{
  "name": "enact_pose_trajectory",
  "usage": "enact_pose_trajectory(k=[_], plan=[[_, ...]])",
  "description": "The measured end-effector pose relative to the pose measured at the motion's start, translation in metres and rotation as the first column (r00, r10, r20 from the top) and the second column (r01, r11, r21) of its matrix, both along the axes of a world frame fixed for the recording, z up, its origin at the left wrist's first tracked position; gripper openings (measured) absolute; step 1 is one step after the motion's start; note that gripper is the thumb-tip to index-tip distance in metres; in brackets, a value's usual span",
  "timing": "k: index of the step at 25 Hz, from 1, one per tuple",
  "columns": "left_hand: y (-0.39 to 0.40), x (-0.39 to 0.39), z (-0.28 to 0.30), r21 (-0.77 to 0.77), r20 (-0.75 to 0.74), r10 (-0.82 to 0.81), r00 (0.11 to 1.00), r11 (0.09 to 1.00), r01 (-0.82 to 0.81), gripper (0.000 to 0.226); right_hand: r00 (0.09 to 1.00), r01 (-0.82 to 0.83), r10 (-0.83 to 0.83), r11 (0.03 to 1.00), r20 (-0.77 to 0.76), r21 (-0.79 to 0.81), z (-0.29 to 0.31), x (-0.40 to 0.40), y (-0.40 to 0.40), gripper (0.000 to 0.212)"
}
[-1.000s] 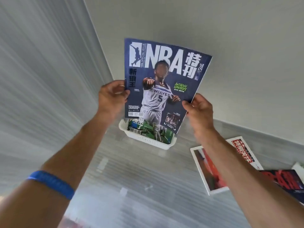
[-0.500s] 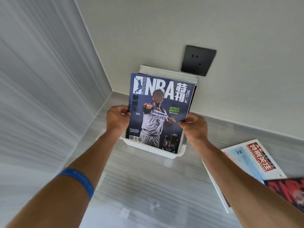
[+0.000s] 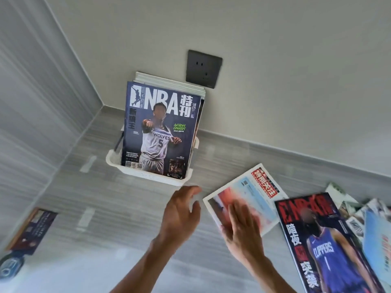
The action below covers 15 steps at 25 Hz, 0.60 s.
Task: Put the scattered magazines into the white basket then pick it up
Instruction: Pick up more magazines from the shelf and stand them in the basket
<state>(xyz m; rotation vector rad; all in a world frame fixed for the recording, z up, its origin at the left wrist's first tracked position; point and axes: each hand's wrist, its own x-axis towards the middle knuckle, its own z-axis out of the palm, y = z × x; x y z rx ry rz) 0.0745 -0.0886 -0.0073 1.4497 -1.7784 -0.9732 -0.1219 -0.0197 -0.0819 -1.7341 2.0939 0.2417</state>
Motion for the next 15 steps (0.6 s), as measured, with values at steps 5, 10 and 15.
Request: enact_pose_trajectory(k=[5, 10, 15], plan=[[0.027, -0.041, -0.034, 0.409, 0.515, -0.221, 0.828, 0.912, -0.012, 0.05, 0.956, -0.092, 0.14, 0.978, 0.259, -0.19, 0.001, 0.009, 0.061, 0.062], [0.05, -0.055, -0.055, 0.465, 0.416, -0.042, 0.908, 0.868, -0.173, 0.048, 0.967, 0.255, -0.254, 0.965, 0.024, -0.064, 0.013, -0.019, 0.062, 0.061], [0.057, -0.06, -0.051, 0.44, 0.019, 0.083, 0.996, 0.894, -0.083, 0.031, 0.935, 0.281, -0.229, 0.944, 0.271, -0.171, 0.025, -0.029, 0.059, 0.043]])
